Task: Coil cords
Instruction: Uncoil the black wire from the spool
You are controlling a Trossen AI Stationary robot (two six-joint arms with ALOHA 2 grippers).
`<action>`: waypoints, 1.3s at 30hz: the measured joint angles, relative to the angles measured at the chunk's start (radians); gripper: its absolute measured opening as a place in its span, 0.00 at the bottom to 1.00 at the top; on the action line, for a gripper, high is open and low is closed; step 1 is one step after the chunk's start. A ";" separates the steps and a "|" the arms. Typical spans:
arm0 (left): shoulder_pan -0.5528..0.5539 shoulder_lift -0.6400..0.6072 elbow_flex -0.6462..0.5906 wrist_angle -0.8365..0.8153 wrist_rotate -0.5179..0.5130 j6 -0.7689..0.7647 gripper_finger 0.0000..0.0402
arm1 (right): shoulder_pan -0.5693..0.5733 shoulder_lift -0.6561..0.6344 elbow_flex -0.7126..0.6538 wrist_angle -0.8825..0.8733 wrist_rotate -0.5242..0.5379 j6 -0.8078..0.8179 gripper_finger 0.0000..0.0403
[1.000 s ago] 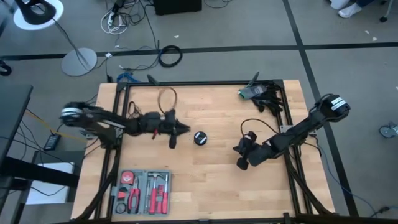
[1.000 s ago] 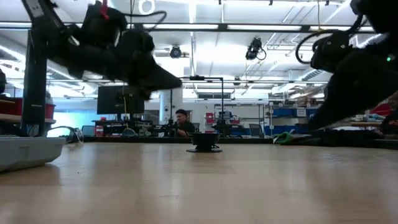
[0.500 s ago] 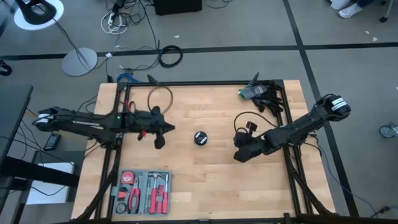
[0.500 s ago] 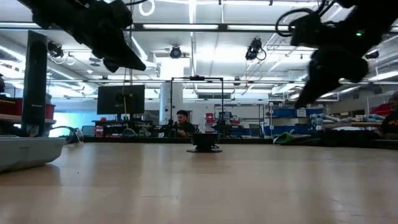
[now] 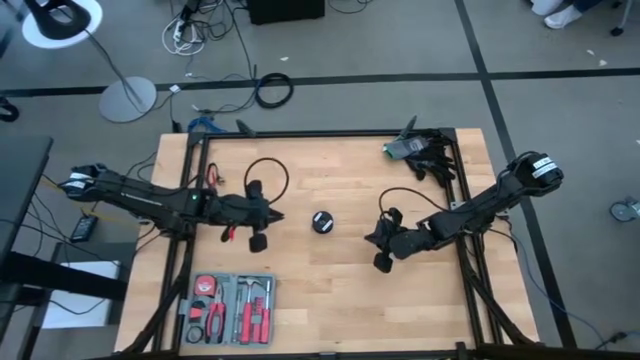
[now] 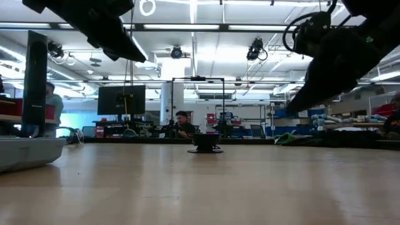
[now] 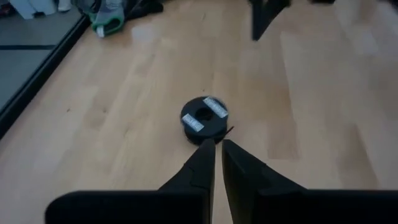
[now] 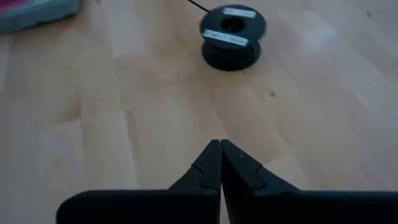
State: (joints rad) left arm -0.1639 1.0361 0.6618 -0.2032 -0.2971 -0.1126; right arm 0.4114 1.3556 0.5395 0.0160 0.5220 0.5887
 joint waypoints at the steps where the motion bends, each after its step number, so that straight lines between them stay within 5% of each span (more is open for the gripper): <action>1: -0.003 0.000 0.001 0.007 0.003 -0.006 0.08 | 0.000 0.000 -0.010 0.009 0.001 0.003 0.01; 16: 0.006 0.131 0.001 0.205 -0.006 -0.035 0.08 | -0.146 0.001 -0.027 0.207 -0.002 -0.110 0.08; 31: 0.009 0.341 0.001 0.314 -0.085 -0.060 0.36 | -0.349 0.010 0.025 0.331 -0.133 -0.392 0.50; 39: 0.048 0.347 0.001 0.308 -0.094 -0.098 0.37 | -0.458 0.283 0.184 0.330 -0.309 -0.511 0.62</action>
State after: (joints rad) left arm -0.1157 1.3833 0.6628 0.1052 -0.3914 -0.2104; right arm -0.0469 1.6389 0.7231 0.3464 0.2128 0.0777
